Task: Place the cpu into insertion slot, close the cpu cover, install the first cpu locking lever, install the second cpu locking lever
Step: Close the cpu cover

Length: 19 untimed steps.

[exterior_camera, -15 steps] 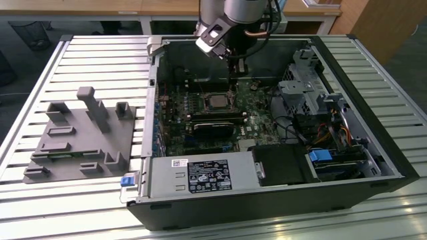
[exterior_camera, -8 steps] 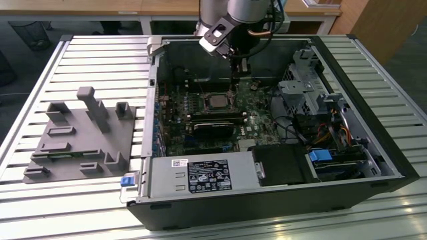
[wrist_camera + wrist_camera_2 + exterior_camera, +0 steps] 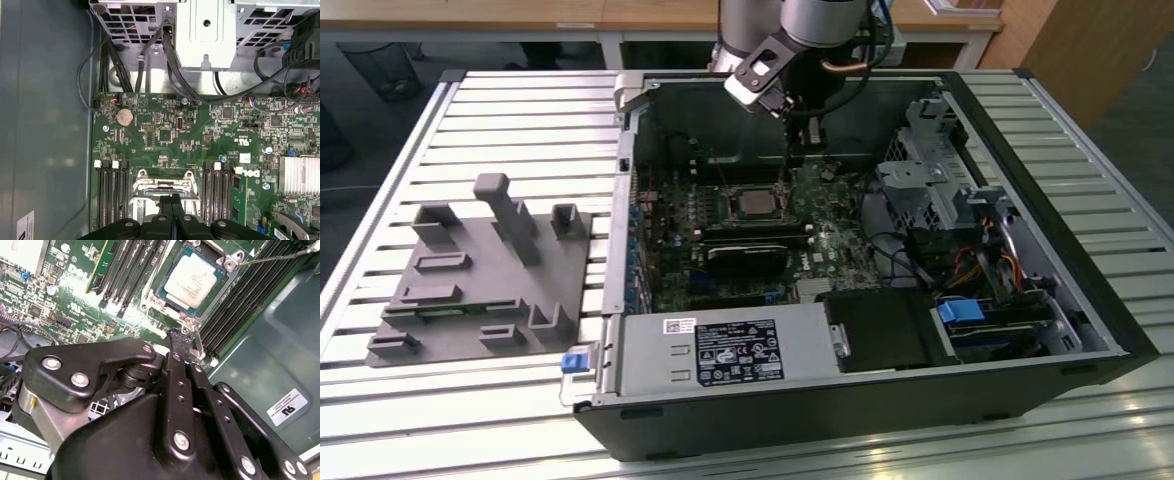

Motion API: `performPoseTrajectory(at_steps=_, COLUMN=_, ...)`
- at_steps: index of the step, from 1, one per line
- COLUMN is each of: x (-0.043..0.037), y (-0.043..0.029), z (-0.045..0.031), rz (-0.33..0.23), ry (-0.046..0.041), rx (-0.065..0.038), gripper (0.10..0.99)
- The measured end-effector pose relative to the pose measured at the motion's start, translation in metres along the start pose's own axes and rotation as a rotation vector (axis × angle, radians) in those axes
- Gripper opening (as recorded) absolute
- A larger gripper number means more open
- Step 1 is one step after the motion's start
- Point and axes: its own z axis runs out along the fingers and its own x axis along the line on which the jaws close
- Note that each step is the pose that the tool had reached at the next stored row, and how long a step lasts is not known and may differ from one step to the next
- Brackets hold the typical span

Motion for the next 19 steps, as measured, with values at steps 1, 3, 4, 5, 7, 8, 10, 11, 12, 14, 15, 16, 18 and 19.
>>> performPoseTrajectory(at_steps=1, x=0.0, y=0.0007, z=0.0001, rz=0.0, ry=0.0, rx=0.0, gripper=0.106)
performPoseTrajectory(at_steps=3, x=0.0001, y=0.0022, z=0.0003, rz=0.0, ry=0.0001, rx=0.0, gripper=0.106)
performPoseTrajectory(at_steps=4, x=0.0001, y=0.0028, z=0.0004, rz=0.0, ry=0.0, rx=0.0, gripper=0.106)
performPoseTrajectory(at_steps=5, x=0.0002, y=0.0035, z=0.0005, rz=0.0, ry=0.0001, rx=0.0, gripper=0.106)
performPoseTrajectory(at_steps=7, x=0.0002, y=0.0048, z=0.0007, rz=0.0, ry=0.0, rx=0.0, gripper=0.106)
performPoseTrajectory(at_steps=8, x=0.0002, y=0.0054, z=0.0008, rz=0.0, ry=0.0001, rx=0.0, gripper=0.106)
performPoseTrajectory(at_steps=10, x=0.0003, y=0.0067, z=0.001, rz=0.0, ry=0.0001, rx=0.0, gripper=0.106)
performPoseTrajectory(at_steps=11, x=0.0003, y=0.0073, z=0.0011, rz=0.0, ry=0.0001, rx=0.0, gripper=0.106)
performPoseTrajectory(at_steps=12, x=0.0003, y=0.0079, z=0.0013, rz=0.0, ry=0.0001, rx=0.0, gripper=0.106)
performPoseTrajectory(at_steps=14, x=0.0003, y=0.0089, z=0.0015, rz=0.0, ry=0.0001, rx=0.0, gripper=0.106)
performPoseTrajectory(at_steps=15, x=0.0003, y=0.0093, z=0.0016, rz=0.0, ry=0.0001, rx=0.0, gripper=0.106)
performPoseTrajectory(at_steps=16, x=0.0004, y=0.0098, z=0.0017, rz=0.0, ry=0.0001, rx=0.0, gripper=0.106)
performPoseTrajectory(at_steps=18, x=0.0004, y=0.0107, z=0.0019, rz=0.0, ry=0.0, rx=0.0, gripper=0.106)
performPoseTrajectory(at_steps=19, x=0.0004, y=0.0112, z=0.002, rz=0.0, ry=0.0001, rx=0.0, gripper=0.106)
